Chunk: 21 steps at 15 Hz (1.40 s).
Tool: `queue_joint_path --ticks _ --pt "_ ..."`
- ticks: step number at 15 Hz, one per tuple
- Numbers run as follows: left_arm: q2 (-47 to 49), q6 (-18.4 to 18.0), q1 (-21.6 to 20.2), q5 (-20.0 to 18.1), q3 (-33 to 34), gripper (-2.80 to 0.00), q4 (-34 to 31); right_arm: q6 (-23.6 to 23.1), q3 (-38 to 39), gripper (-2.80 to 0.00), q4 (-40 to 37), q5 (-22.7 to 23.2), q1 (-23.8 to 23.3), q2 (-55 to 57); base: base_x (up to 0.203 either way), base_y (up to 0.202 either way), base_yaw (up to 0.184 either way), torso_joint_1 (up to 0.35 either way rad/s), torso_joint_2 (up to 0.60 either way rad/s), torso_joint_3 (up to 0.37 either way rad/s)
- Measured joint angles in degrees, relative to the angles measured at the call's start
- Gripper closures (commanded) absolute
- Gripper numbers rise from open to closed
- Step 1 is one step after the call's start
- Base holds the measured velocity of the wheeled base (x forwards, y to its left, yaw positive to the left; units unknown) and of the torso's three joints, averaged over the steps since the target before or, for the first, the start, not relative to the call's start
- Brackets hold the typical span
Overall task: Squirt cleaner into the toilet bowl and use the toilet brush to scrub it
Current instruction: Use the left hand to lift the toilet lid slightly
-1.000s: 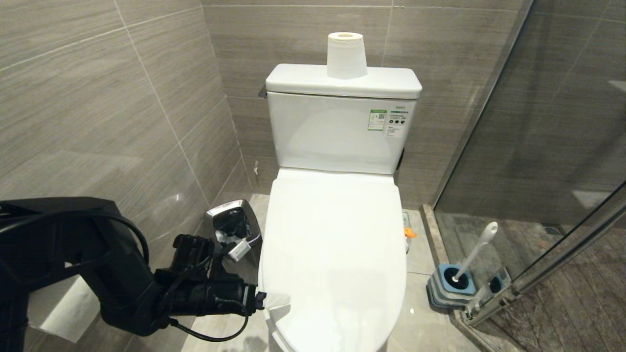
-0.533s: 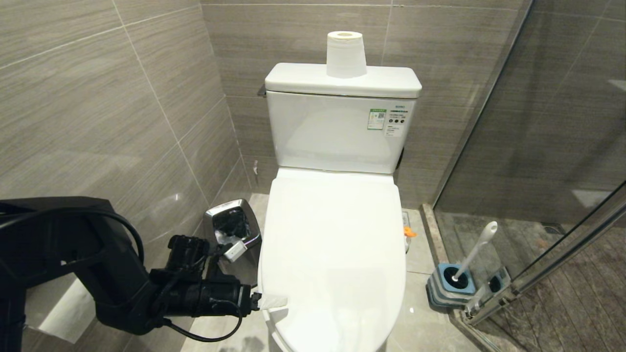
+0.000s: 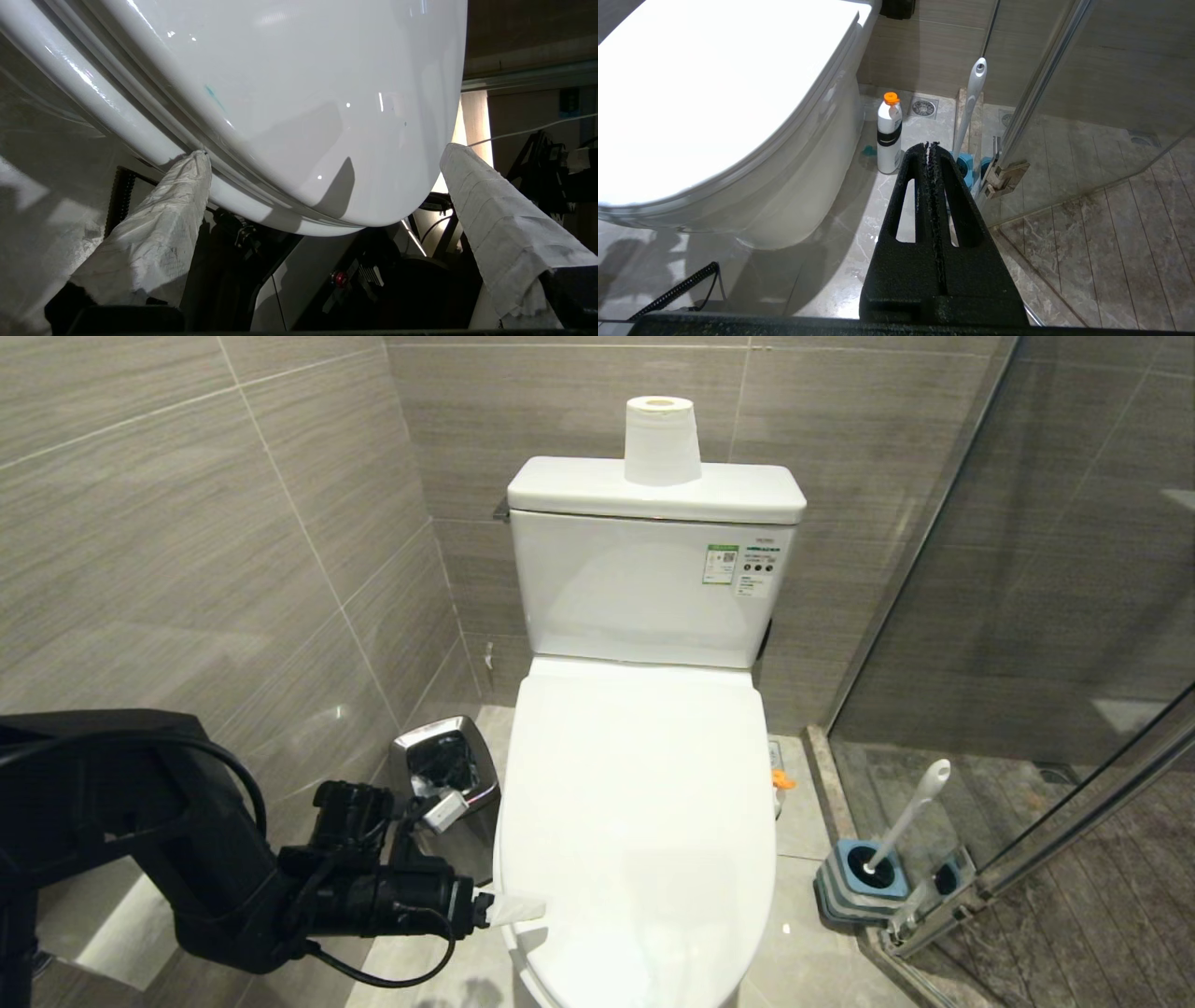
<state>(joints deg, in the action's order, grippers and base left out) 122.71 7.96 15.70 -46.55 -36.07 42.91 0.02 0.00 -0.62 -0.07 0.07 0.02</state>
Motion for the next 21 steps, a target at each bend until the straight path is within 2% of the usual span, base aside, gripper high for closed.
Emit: queue_joint_path --ticks 3,7,17,21 --pt "0.39 -1.91 -0.51 3.81 0.09 -2.80 0.42 -0.02 0.00 0.00 0.05 -0.06 0.00 0.00 0.000 0.000 0.000 0.000 0.00 0.000" --pt "0.85 -5.11 -0.47 4.52 1.04 -2.80 0.35 -0.01 0.00 0.00 0.01 -0.02 0.00 0.00 0.000 0.000 0.000 0.000 0.00 0.000" --pt "0.94 -7.33 3.18 4.58 4.05 -2.80 3.83 -0.02 0.00 0.00 0.00 -0.02 0.00 0.00 0.000 0.000 0.000 0.000 0.00 0.000" --pt "0.89 -7.41 3.82 2.60 4.35 -2.80 5.01 -0.01 0.00 0.00 0.00 0.00 0.02 0.00 0.000 0.000 0.000 0.000 0.00 0.000"
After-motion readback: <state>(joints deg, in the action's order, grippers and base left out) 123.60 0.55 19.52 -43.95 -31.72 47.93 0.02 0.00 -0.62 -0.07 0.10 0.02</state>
